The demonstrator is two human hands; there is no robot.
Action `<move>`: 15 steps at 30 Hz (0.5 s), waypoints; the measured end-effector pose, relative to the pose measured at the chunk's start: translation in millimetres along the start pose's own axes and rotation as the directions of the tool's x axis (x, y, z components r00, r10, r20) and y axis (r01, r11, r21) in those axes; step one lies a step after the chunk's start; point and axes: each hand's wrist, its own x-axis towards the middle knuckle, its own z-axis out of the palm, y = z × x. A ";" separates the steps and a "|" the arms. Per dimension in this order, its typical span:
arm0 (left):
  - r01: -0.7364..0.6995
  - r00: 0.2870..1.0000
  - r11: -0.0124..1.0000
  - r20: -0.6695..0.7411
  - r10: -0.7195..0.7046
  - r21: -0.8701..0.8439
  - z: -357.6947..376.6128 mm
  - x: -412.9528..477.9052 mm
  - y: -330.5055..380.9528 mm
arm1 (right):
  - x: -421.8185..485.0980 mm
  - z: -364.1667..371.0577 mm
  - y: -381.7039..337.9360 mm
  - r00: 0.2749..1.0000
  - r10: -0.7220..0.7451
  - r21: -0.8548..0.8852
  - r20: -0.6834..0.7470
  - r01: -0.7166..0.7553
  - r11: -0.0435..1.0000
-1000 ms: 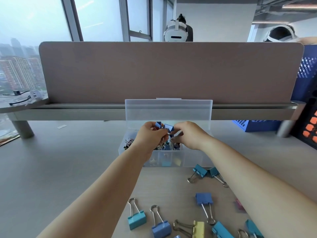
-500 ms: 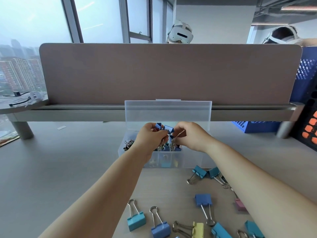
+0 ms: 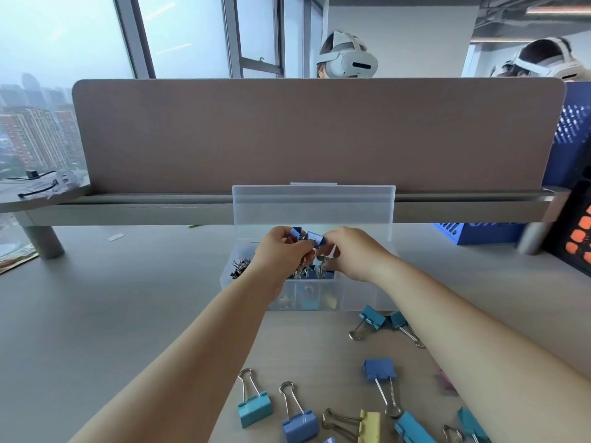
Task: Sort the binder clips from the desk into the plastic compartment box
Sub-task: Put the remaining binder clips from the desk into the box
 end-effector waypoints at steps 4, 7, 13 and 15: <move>0.010 1.000 0.999 0.000 -0.010 -0.037 0.9 -0.9 -0.7 | 1.1 -1.8 0.4 0.999 0.037 0.021 0.037 -0.037 0.999; 0.018 1.000 0.998 -0.002 -0.018 -0.060 1.1 -1.2 0.5 | -3.0 -11.0 3.0 0.996 0.056 0.150 0.064 -0.065 0.987; 0.034 0.999 0.994 0.012 -0.033 -0.103 0.5 -1.0 0.4 | -14.1 -30.3 -3.0 0.963 0.078 0.160 0.260 -0.123 0.980; 0.041 0.999 0.990 0.009 -0.041 -0.136 -0.4 -0.4 0.2 | -18.1 -31.9 -7.0 0.951 0.072 0.104 0.302 -0.108 0.989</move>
